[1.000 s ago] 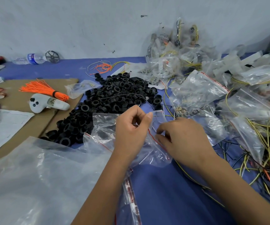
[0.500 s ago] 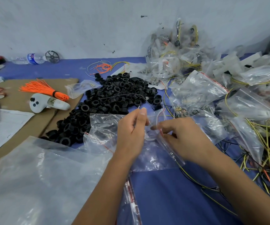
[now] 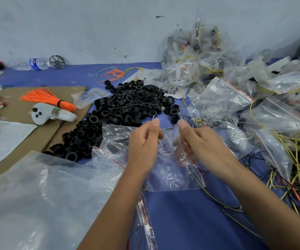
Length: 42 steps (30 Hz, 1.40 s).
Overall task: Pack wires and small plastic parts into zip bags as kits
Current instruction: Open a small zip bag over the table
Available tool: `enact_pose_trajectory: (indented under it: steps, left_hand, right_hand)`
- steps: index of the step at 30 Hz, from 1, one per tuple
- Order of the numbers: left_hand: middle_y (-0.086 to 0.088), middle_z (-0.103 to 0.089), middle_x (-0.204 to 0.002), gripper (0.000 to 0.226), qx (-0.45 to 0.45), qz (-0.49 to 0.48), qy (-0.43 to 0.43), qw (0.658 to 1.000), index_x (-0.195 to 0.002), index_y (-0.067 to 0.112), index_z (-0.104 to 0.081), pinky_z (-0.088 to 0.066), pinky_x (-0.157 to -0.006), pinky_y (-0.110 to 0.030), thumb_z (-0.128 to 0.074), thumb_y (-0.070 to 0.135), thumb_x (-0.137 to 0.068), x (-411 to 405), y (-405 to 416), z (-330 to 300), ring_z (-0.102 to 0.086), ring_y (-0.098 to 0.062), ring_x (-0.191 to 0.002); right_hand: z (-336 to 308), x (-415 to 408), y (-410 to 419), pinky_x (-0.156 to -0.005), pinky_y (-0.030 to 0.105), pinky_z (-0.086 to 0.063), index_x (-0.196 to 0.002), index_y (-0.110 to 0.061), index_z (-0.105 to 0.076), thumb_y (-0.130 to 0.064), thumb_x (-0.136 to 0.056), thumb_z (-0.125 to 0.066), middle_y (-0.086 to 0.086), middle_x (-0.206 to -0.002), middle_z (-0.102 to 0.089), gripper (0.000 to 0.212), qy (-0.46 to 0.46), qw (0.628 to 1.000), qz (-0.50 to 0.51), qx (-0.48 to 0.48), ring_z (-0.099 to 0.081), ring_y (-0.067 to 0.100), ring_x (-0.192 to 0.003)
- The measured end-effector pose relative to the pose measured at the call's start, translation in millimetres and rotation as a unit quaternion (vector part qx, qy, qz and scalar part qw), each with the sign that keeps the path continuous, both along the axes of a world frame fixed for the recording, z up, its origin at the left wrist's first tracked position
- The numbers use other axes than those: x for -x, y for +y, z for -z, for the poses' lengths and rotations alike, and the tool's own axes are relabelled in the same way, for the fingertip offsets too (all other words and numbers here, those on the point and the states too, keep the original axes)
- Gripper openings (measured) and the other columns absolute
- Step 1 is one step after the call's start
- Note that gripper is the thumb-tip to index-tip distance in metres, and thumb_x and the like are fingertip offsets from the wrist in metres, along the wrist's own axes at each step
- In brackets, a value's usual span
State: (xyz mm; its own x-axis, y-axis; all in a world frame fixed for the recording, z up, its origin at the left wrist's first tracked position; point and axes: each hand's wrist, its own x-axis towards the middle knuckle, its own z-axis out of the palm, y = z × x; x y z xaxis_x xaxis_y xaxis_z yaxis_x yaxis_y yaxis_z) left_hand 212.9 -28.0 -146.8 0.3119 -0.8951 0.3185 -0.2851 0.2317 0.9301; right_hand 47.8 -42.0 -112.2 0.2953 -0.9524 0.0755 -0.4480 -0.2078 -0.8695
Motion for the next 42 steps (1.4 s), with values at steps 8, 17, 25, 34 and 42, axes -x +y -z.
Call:
enact_pose_trajectory:
  steps: [8, 17, 25, 34, 42]
  left_hand:
    - [-0.024, -0.062, -0.074, 0.062, 0.012, -0.004, 0.018, 1.0, -0.072, 0.007, -0.061, -0.047, -0.06, -0.048, -0.042, 0.061, -0.094, -12, -3, 1, -0.056, -0.035, -0.065]
    - [-0.012, -0.064, -0.069, 0.055, 0.026, -0.016, 0.015, 0.999, -0.068, 0.011, -0.061, -0.044, -0.057, -0.036, -0.045, 0.055, -0.098, -30, -5, 4, -0.056, -0.02, -0.062]
    - [-0.008, -0.046, -0.056, 0.054, 0.108, -0.002, -0.125, 0.986, -0.065, 0.002, -0.054, -0.034, -0.052, -0.037, -0.047, 0.041, -0.102, -4, 5, -10, -0.042, -0.019, -0.052]
    - [-0.008, -0.05, -0.054, 0.061, 0.033, 0.033, -0.167, 0.985, -0.059, 0.009, -0.048, -0.041, -0.059, -0.047, -0.04, 0.047, -0.105, -3, 0, 5, -0.047, -0.017, -0.051]
    - [-0.004, -0.06, -0.053, 0.065, 0.006, -0.037, -0.152, 0.988, -0.058, 0.009, -0.057, -0.046, -0.059, -0.037, -0.038, 0.053, -0.101, -20, -5, 9, -0.058, -0.02, -0.054]
  right_hand:
    - [-2, 11, -2, -0.043, 0.037, -0.054, -0.1, -0.006, -0.041, -0.021, -0.108, -0.042, 0.028, -0.089, -0.071, 0.017, -0.106, 0.979, -0.032, -0.172, -0.068, 0.041, -0.051]
    - [-6, 25, -10, -0.069, 0.05, -0.063, -0.111, 0.003, -0.065, 0.004, -0.099, -0.027, 0.029, -0.101, -0.073, 0.04, -0.244, 0.932, -0.077, -0.256, -0.074, 0.044, -0.082]
    - [2, 24, -8, -0.081, 0.048, -0.062, -0.126, -0.011, -0.069, 0.02, -0.094, -0.048, 0.013, -0.118, -0.074, 0.049, -0.219, 0.948, -0.168, -0.158, -0.071, 0.034, -0.108]
    - [6, 20, -10, -0.072, 0.041, -0.06, -0.128, -0.045, -0.061, -0.025, -0.076, -0.087, -0.006, -0.101, -0.078, 0.062, -0.058, 0.992, -0.1, -0.055, -0.068, 0.018, -0.071]
    - [19, 27, -20, -0.046, 0.032, -0.052, -0.116, -0.022, -0.069, 0.005, -0.089, -0.066, 0.006, -0.065, -0.073, 0.038, -0.035, 0.998, -0.038, -0.044, -0.064, 0.025, -0.047]
